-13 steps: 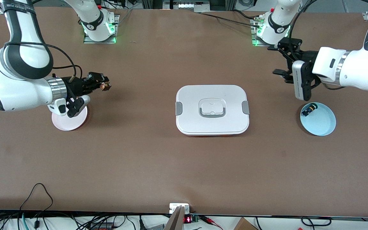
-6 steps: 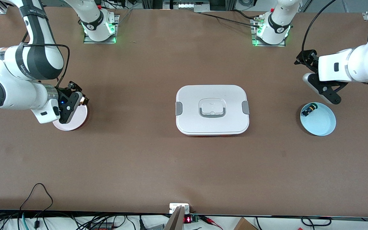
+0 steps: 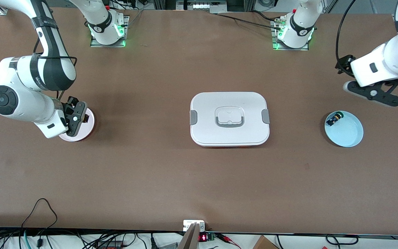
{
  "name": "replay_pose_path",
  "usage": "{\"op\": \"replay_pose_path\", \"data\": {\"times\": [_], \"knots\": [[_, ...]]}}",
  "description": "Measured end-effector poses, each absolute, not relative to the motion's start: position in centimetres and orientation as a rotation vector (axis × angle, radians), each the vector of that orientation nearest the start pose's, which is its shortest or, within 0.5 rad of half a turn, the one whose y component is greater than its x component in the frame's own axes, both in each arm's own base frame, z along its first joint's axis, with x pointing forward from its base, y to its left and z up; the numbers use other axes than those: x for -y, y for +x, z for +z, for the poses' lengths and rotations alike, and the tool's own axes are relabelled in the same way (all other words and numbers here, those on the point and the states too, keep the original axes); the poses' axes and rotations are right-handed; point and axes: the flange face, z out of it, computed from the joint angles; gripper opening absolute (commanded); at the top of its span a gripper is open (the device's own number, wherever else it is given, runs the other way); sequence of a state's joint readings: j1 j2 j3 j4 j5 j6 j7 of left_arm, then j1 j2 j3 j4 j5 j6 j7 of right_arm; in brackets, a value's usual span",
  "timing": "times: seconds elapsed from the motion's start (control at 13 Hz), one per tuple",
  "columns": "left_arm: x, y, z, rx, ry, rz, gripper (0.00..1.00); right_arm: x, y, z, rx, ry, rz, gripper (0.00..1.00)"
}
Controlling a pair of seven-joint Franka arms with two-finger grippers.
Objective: Transfer orange switch to right arm and place
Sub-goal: 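Lower the switch onto the white plate while the left gripper retracts, then open the right gripper to release the switch on the white plate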
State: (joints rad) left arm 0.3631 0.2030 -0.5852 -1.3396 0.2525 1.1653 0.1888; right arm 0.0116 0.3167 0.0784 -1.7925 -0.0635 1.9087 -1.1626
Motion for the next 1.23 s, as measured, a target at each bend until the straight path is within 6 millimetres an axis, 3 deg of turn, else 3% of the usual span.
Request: {"op": "replay_pose_path", "data": {"times": [0.23, 0.46, 0.69, 0.93, 1.23], "knots": [[2.0, 56.5, 62.4, -0.292, -2.996, 0.304, 1.00, -3.1, 60.6, 33.2, 1.837, -2.454, 0.269, 0.02], [1.1, 55.0, 62.6, -0.022, -3.059, 0.136, 1.00, -1.6, 59.9, 31.1, 1.915, -2.386, 0.256, 0.02], [0.8, 53.9, 62.4, 0.024, -3.132, 0.047, 1.00, -0.5, 59.2, 28.7, 1.935, -2.347, 0.269, 0.02], [0.8, 54.1, 61.4, 0.025, -3.137, 0.049, 1.00, 1.2, 58.6, 25.7, 1.977, -2.300, 0.314, 0.02], [1.7, 54.8, 59.8, -0.001, -3.135, 0.080, 1.00, 3.3, 58.5, 24.3, 1.955, -2.312, 0.317, 0.02]]}}
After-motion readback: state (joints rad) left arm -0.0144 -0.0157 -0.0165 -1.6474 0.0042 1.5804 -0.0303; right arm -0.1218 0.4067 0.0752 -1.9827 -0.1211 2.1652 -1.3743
